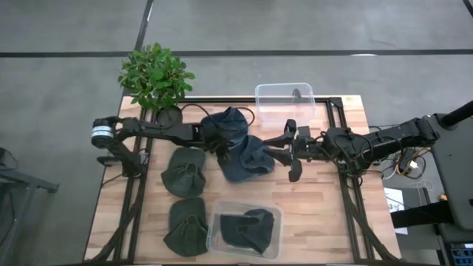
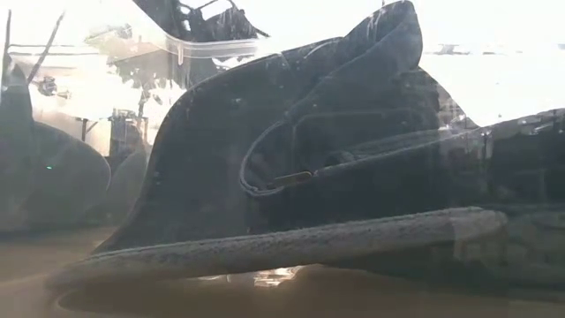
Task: Pick & Place hat
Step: Put the bottom blue cap into the bottom transparent bin
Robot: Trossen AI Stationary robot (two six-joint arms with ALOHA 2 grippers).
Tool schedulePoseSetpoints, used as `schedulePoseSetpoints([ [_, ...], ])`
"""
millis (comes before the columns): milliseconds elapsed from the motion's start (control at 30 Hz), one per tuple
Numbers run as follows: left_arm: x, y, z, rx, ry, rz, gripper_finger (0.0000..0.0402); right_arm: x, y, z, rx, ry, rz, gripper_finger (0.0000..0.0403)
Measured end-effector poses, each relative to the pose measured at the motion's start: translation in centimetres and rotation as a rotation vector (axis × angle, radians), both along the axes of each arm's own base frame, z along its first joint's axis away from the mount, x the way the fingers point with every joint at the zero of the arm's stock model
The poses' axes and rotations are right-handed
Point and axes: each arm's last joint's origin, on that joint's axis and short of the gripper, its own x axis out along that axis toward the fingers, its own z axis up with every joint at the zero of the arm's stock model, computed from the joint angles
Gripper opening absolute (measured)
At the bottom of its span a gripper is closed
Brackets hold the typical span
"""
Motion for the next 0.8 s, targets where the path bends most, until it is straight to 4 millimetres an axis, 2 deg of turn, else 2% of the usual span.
schedulePoseSetpoints([
  [167, -0.5, 0.5, 0.1, 0.002, 0.022, -0.001, 0.0154, 0.0, 0.0, 0.1, -0.035, -0.006, -0.004, 0.0127],
  [500, -0.1, 2.0, -2.4, -0.101, 0.086, -0.014, 0.0154, 0.0, 0.0, 0.2, -0.049, -0.016, -0.007, 0.0127],
  [800, 0.4, 2.0, -4.2, -0.231, 0.112, -0.085, 0.0153, 0.0, 0.0, 0.2, -0.051, -0.015, -0.011, 0.0128],
])
